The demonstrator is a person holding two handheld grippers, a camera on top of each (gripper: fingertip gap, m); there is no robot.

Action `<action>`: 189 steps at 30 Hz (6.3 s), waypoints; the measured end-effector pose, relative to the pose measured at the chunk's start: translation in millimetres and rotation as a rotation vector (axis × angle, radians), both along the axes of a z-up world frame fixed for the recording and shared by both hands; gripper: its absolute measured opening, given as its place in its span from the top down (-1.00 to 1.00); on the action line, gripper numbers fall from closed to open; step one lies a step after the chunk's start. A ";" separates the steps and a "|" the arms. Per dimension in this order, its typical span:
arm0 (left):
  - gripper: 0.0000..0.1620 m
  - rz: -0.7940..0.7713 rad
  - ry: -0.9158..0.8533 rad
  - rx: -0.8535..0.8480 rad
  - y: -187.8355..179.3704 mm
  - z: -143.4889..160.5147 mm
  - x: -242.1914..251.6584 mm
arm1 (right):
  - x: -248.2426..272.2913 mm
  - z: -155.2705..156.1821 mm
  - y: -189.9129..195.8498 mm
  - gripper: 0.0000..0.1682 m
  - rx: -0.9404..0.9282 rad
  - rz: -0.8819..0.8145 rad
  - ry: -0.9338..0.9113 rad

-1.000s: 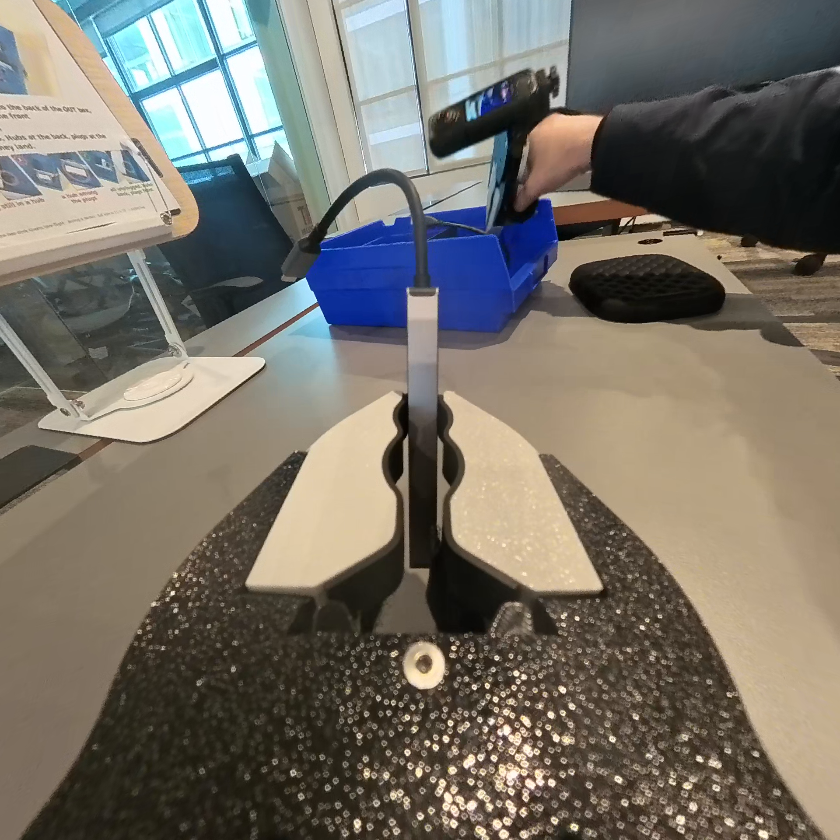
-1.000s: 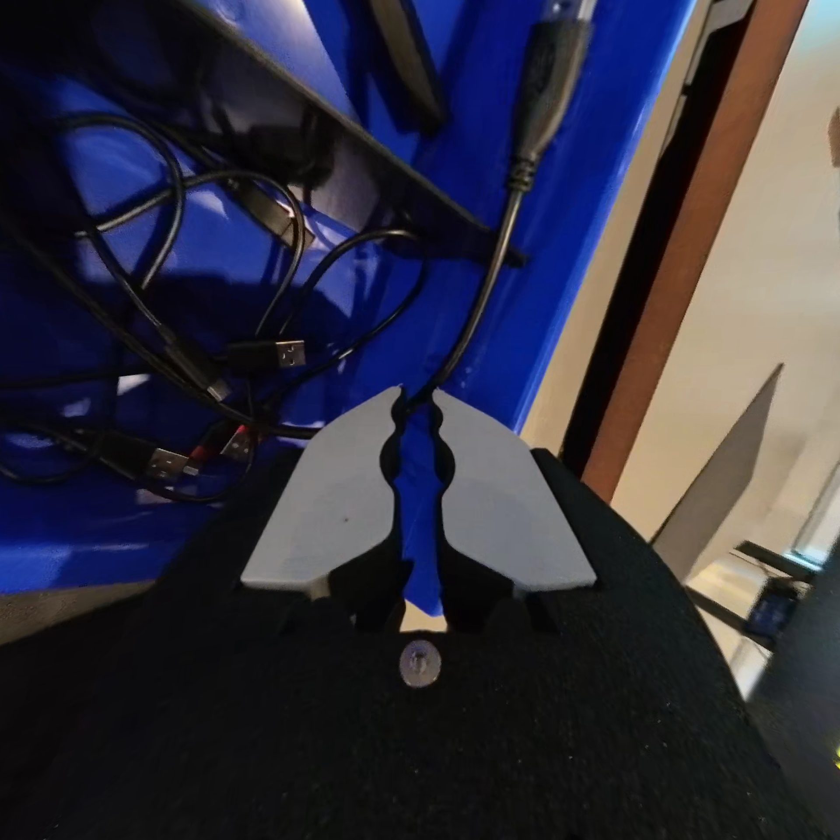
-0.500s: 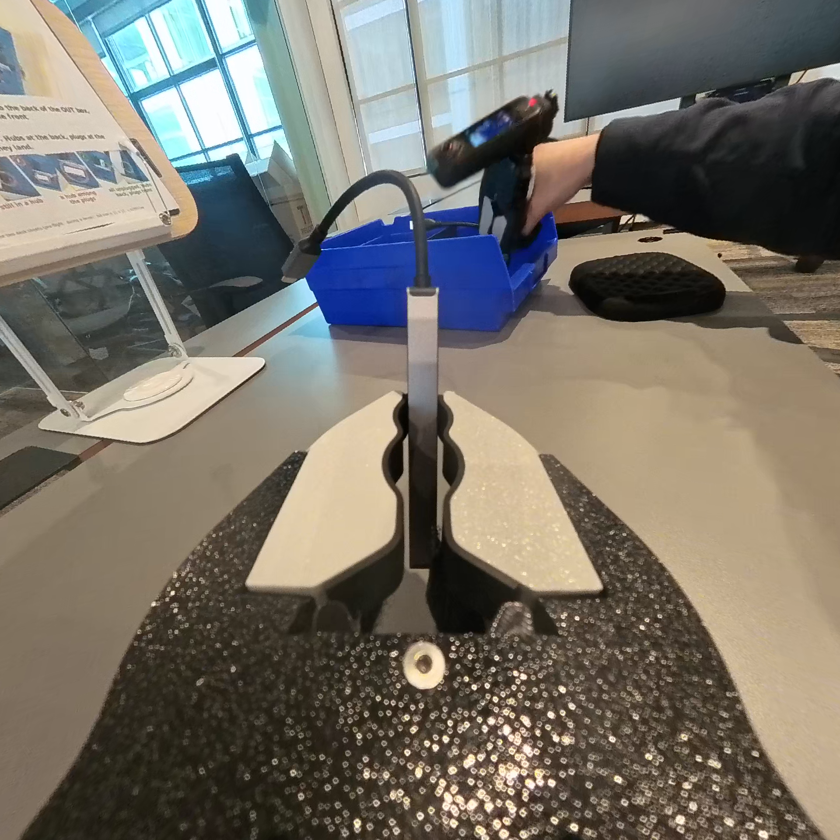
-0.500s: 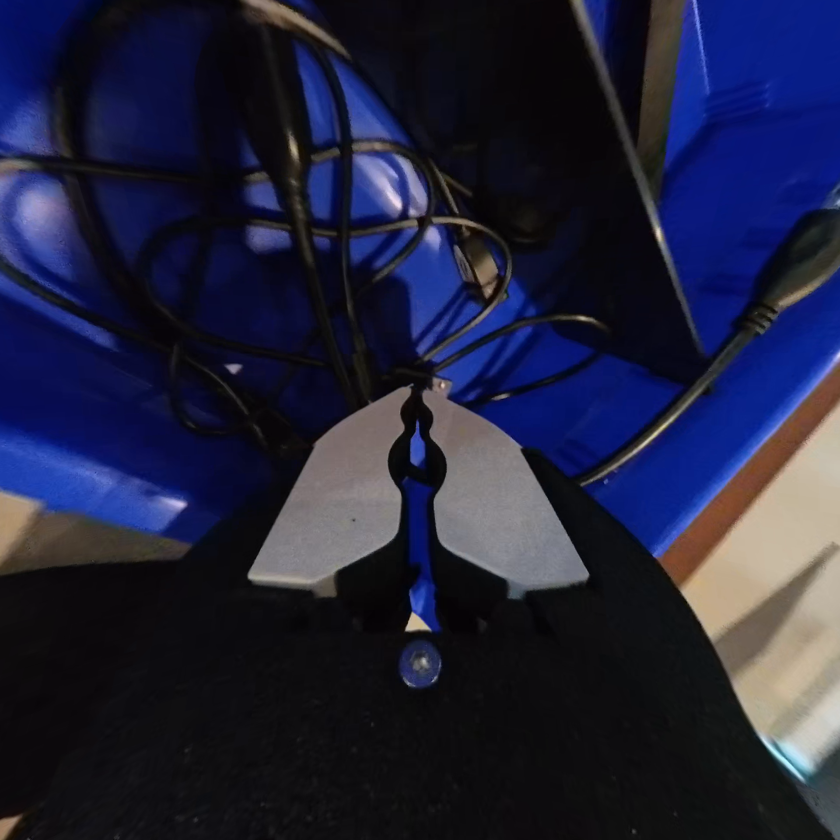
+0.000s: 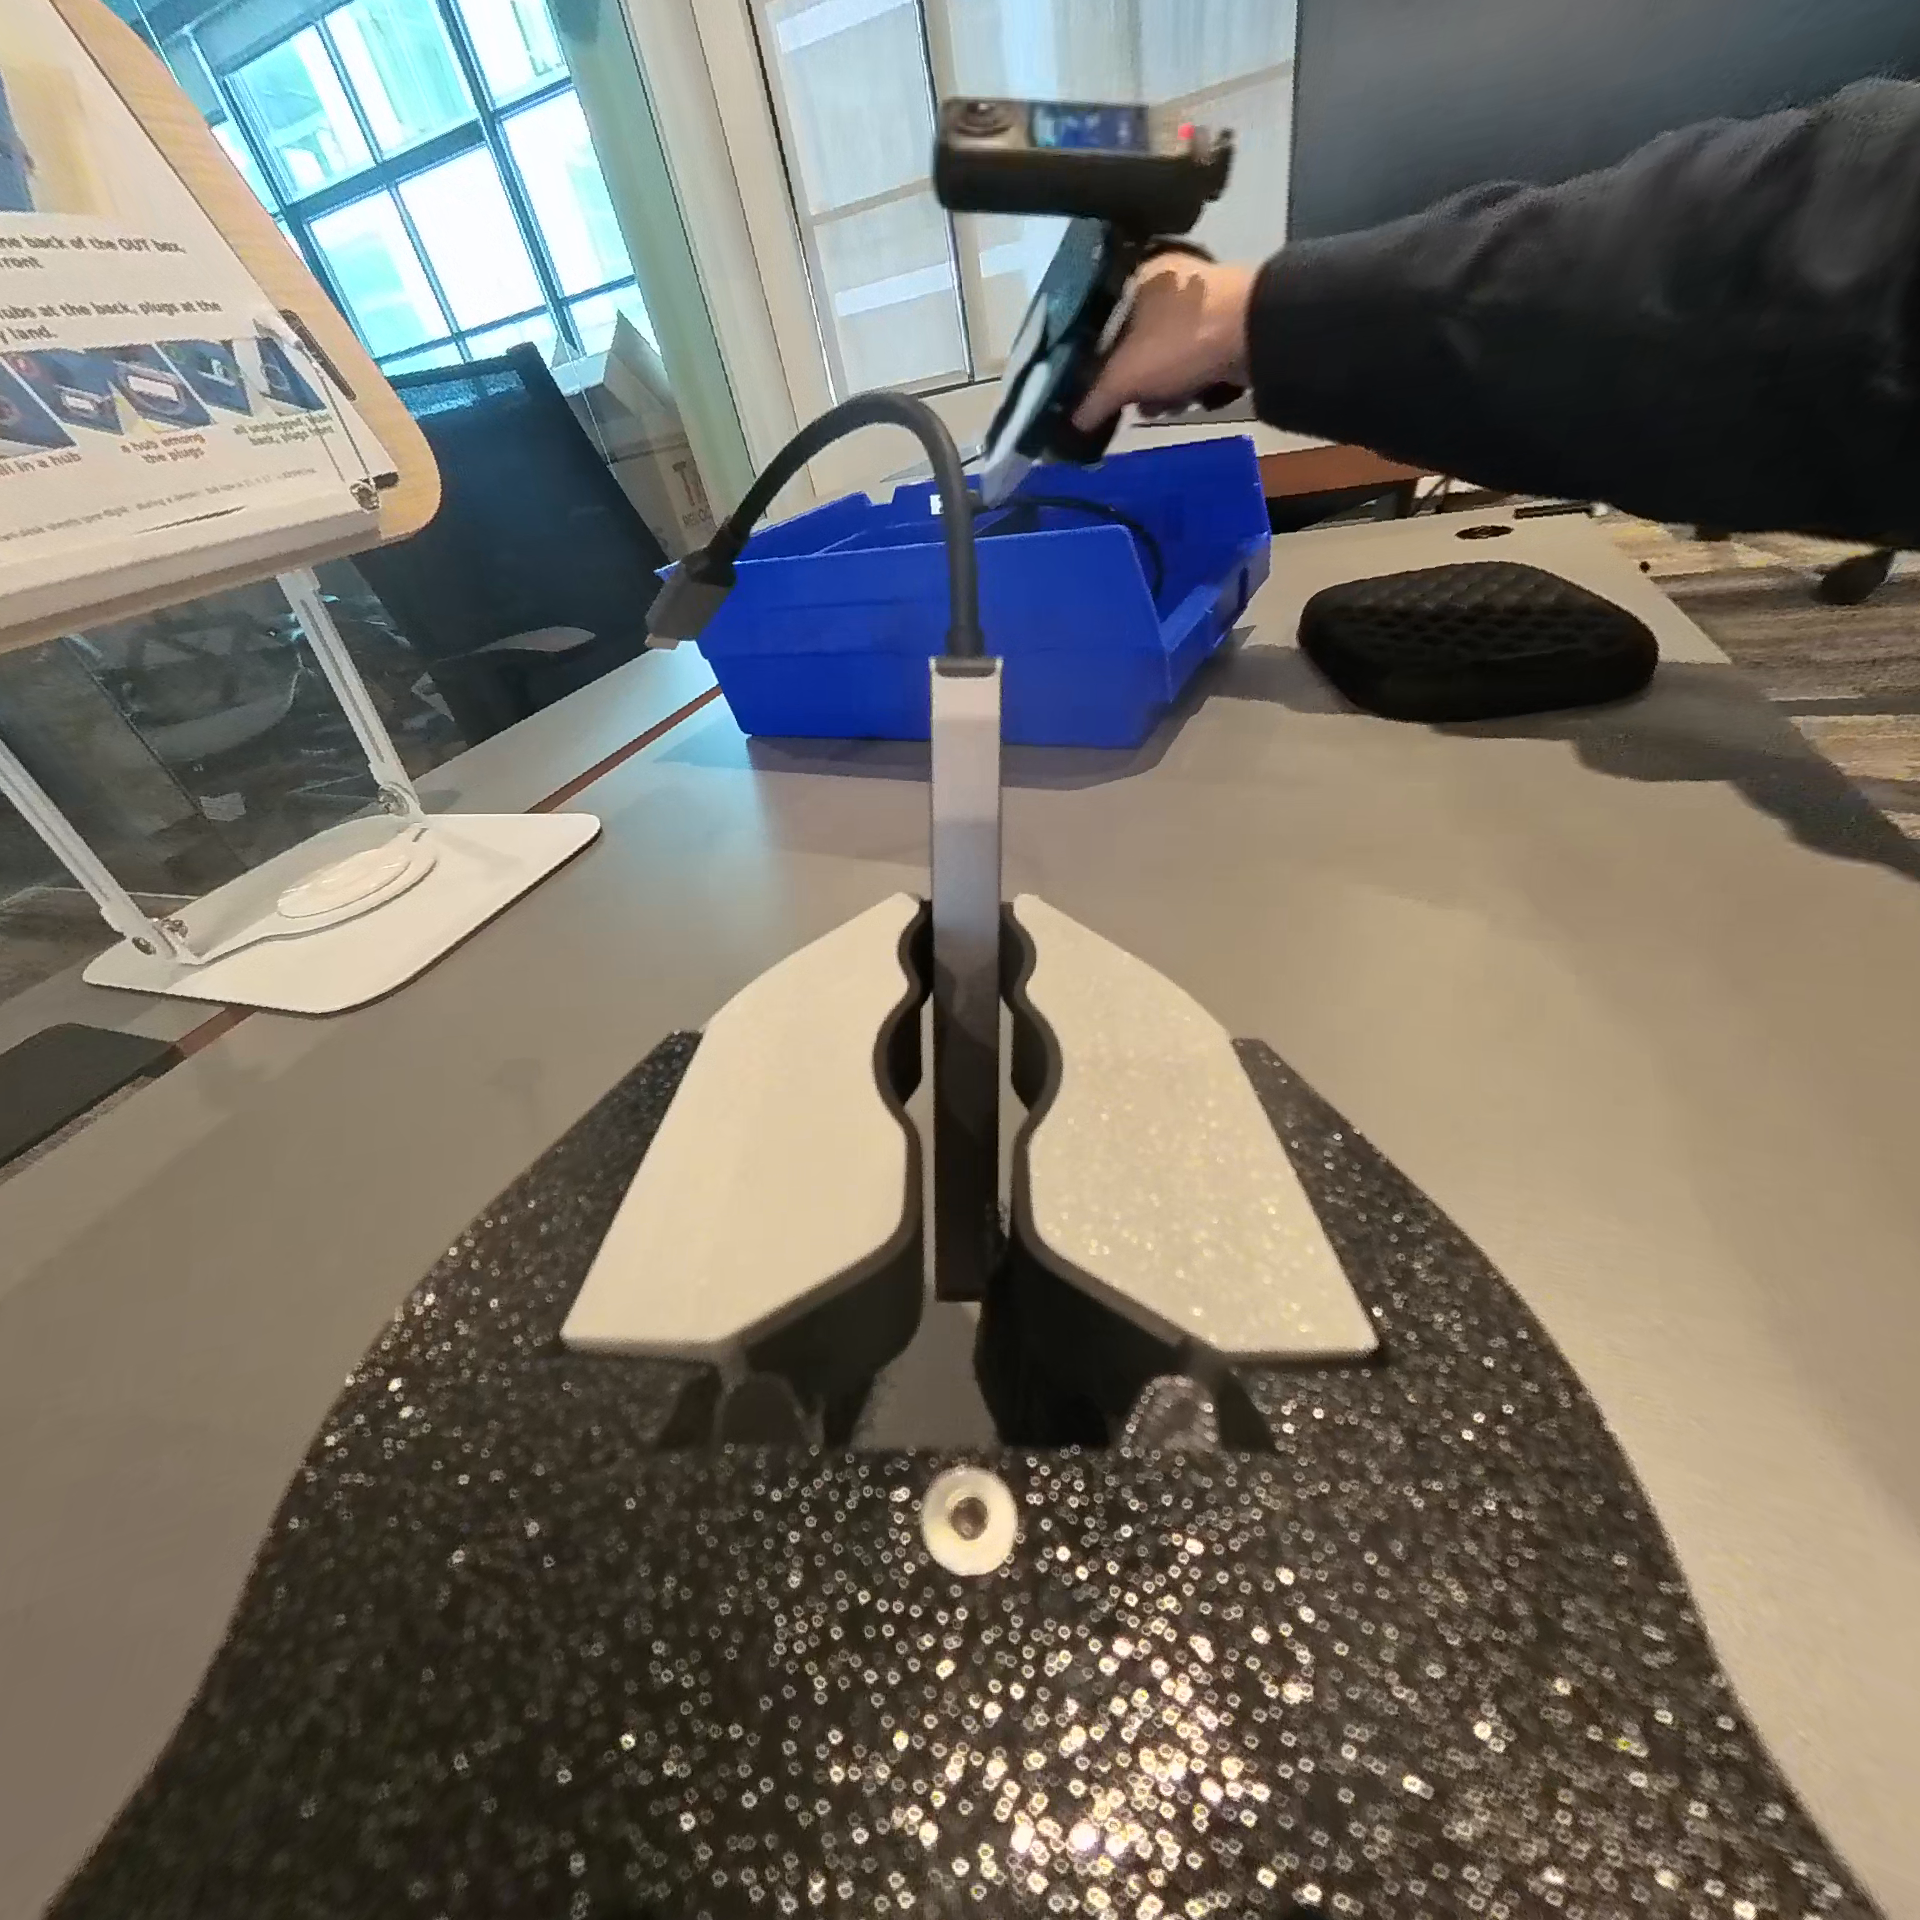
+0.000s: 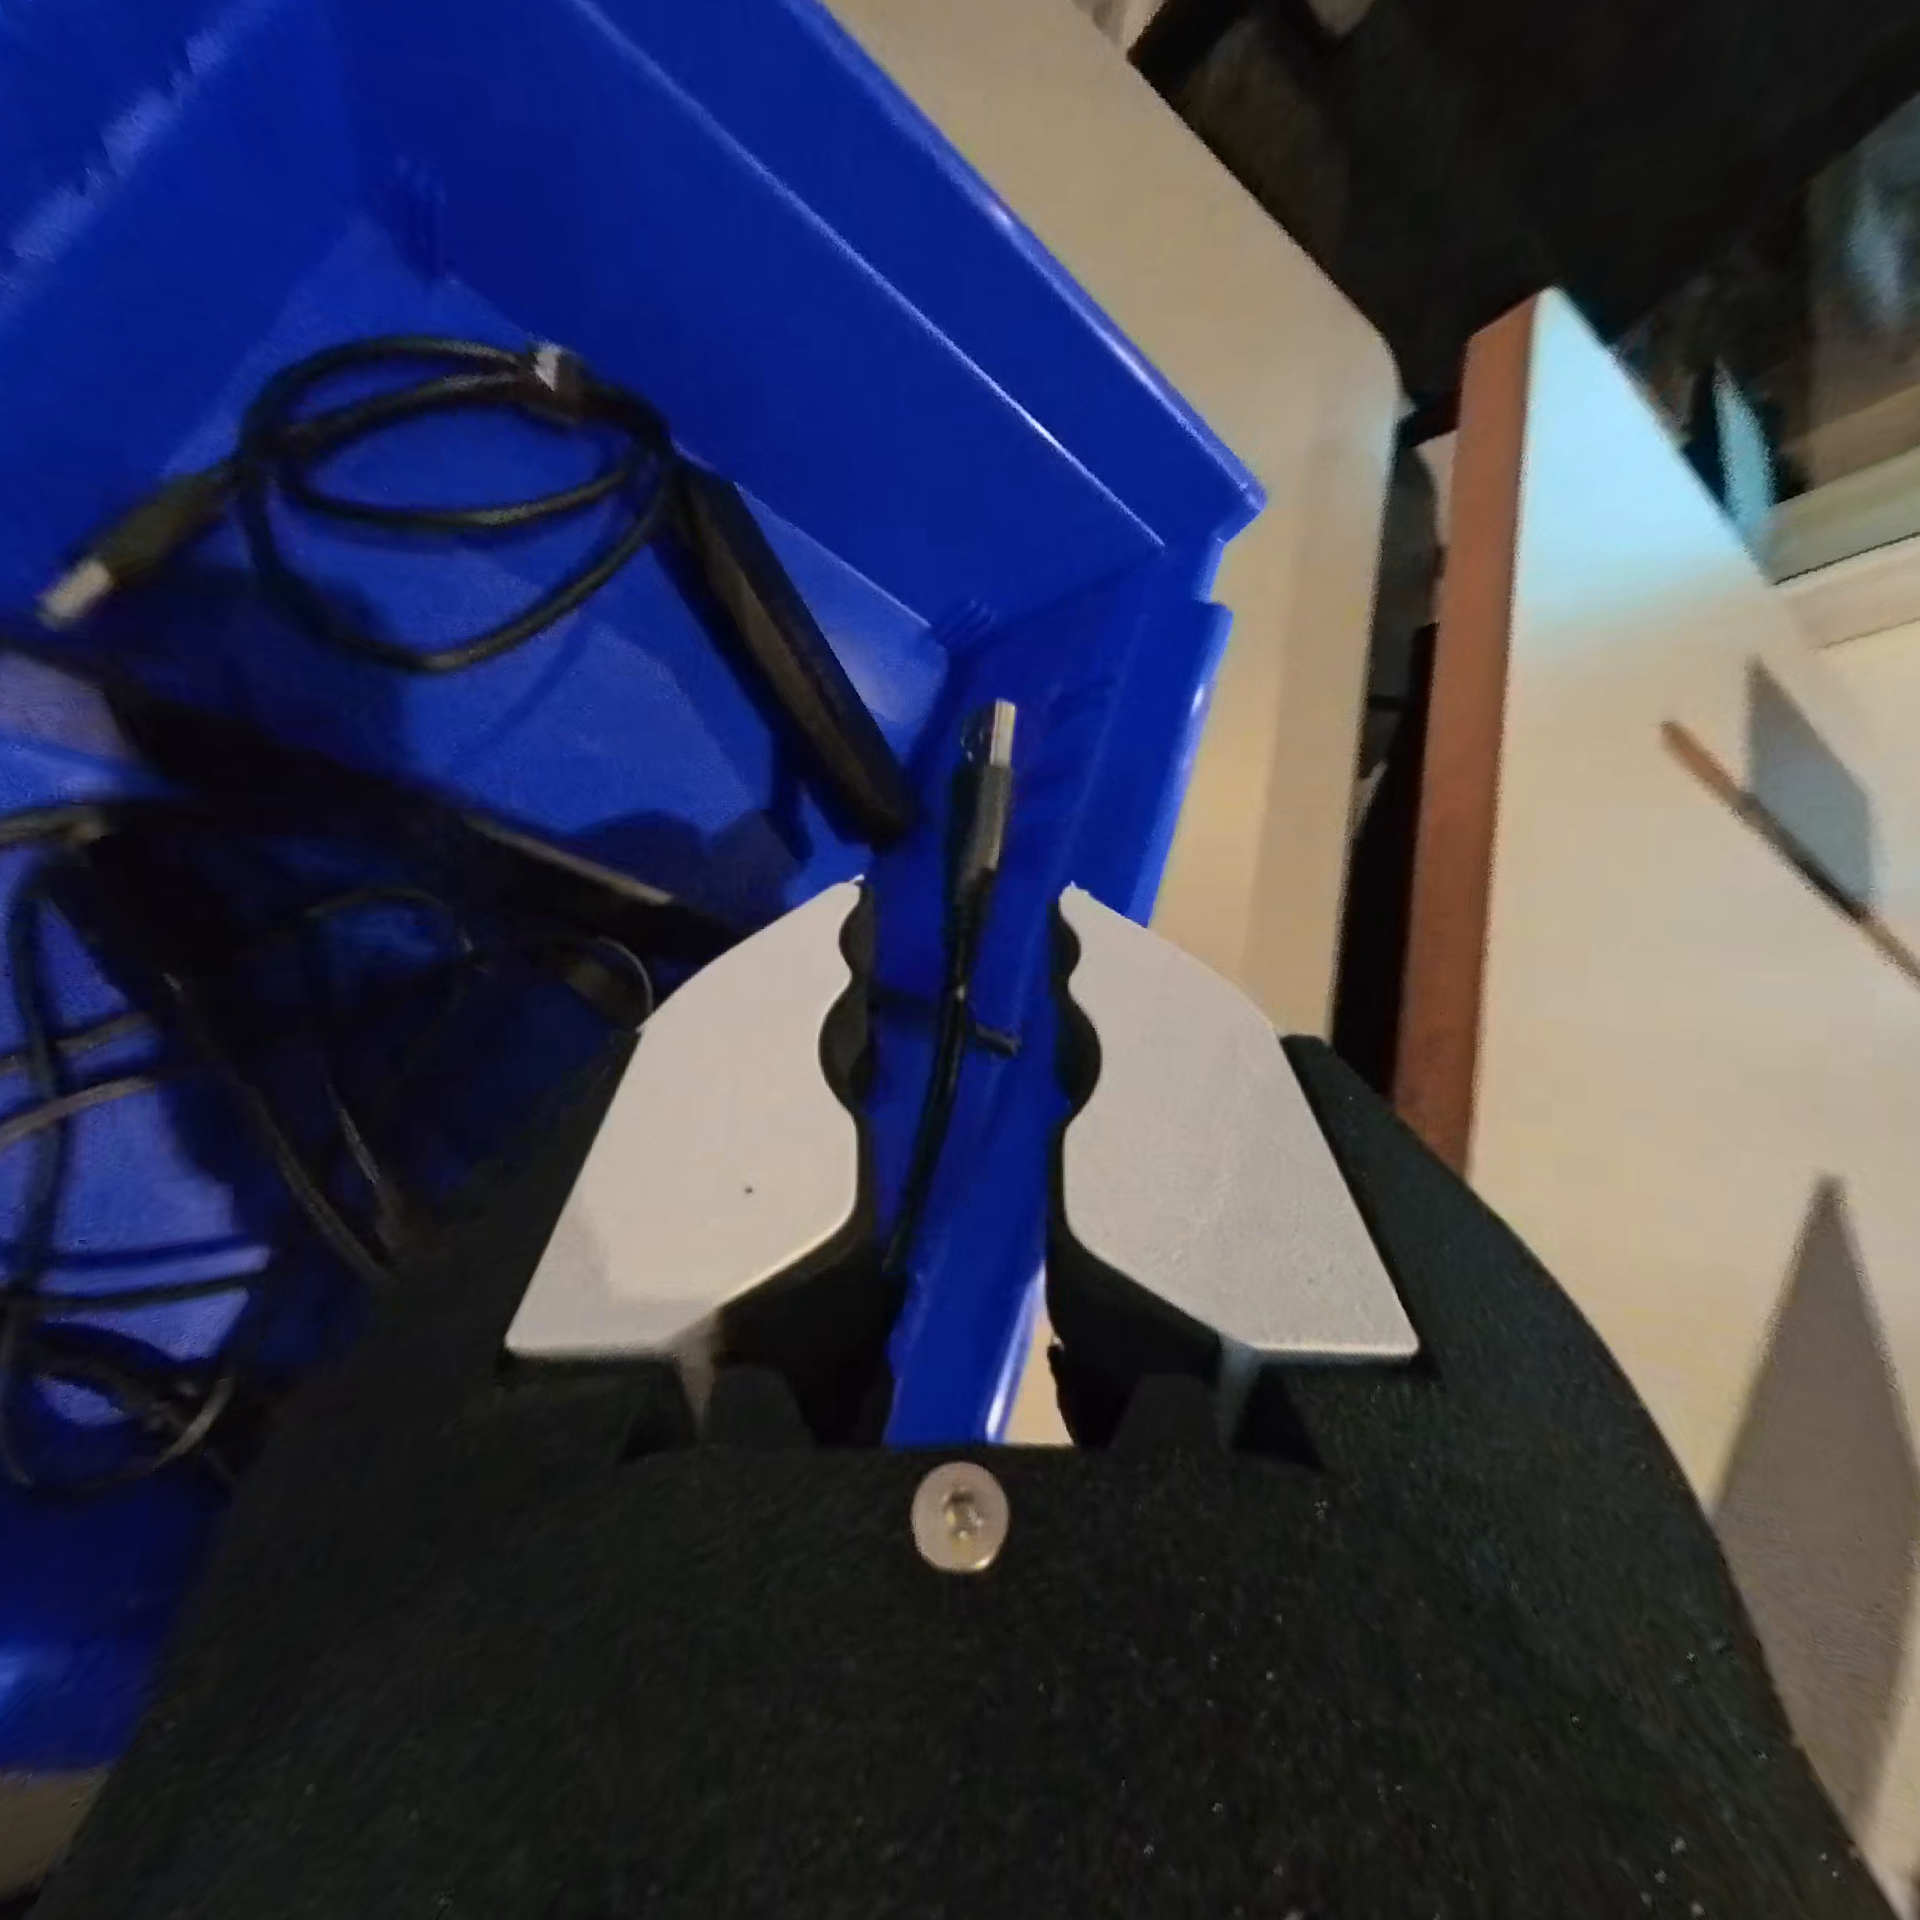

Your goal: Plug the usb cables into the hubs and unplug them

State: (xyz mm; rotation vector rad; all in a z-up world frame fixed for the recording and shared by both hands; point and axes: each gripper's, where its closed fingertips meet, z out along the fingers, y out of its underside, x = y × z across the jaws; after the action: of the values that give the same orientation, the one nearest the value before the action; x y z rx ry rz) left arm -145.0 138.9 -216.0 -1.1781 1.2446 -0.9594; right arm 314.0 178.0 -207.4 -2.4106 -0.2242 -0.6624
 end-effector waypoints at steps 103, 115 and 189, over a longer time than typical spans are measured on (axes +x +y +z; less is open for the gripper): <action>0.90 0.184 -0.088 0.164 19.1 12.1 -8.2 | -32.1 -7.8 42.1 0.55 -0.412 0.066 -0.127; 0.92 0.199 -0.077 0.173 20.8 11.2 -7.8 | -135.7 65.4 -10.9 0.67 0.038 0.268 0.040; 0.89 1.113 0.764 -0.294 101.1 -30.0 -263.1 | -329.3 23.5 -76.8 0.11 0.870 0.525 0.524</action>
State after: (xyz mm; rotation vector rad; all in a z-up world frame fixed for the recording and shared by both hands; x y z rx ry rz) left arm -408.1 240.0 -245.9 -2.2270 0.7410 0.1947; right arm -15.3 101.1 -183.9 -1.5048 -0.2601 0.1271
